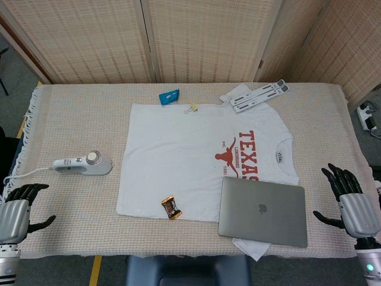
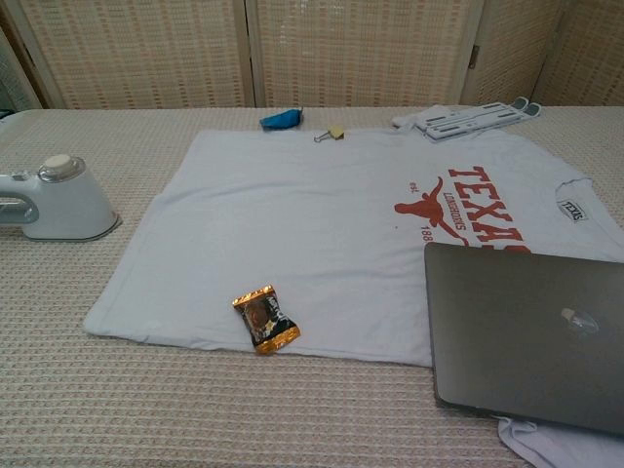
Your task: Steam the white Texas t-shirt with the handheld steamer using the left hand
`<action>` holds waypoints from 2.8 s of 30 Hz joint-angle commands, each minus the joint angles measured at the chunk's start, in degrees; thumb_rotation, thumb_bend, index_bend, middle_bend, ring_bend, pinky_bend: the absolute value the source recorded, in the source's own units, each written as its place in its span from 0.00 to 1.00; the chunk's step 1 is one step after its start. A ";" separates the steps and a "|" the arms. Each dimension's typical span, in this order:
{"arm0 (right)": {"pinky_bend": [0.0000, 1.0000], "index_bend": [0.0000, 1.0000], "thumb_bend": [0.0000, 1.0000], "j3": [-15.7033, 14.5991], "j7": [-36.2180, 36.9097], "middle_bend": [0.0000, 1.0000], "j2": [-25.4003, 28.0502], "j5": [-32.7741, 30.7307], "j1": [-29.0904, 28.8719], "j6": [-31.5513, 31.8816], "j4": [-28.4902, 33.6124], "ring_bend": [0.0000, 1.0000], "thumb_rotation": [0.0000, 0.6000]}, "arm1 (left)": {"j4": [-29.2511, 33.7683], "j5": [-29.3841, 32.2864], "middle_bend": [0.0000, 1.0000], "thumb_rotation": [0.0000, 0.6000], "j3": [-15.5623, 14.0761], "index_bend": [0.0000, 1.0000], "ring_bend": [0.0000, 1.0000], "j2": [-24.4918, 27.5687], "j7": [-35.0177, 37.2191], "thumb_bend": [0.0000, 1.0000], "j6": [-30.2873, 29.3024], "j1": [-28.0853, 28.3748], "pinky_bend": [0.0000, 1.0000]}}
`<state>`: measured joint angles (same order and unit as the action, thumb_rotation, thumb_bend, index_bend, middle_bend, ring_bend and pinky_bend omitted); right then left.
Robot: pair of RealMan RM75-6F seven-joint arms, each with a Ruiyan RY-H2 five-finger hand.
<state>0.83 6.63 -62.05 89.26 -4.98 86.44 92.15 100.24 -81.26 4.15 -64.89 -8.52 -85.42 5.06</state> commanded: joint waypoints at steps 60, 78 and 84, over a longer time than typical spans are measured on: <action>0.00 0.00 0.06 -1.06 0.04 0.00 4.70 3.07 1.05 -1.72 7.45 0.00 1.00 | -50.15 23.51 0.80 1.00 9.76 0.76 0.65 -24.11 -0.82 0.30 41.43 30.84 0.65; 0.00 0.00 0.50 0.11 -2.23 0.00 2.13 3.50 -13.87 -24.61 10.96 0.00 0.81 | -47.20 8.53 1.00 1.00 9.68 0.91 0.85 -20.35 28.63 0.35 30.46 27.44 0.74; 0.00 0.00 0.83 1.76 1.34 0.00 -2.12 5.12 -23.14 -34.90 9.49 0.00 0.36 | -39.26 4.55 1.00 1.00 8.92 0.91 0.85 -18.32 27.36 0.36 25.93 27.78 0.74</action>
<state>1.52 6.38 -61.62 93.37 -24.11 55.68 102.40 58.46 -75.05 13.48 -84.19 19.48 -57.76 32.77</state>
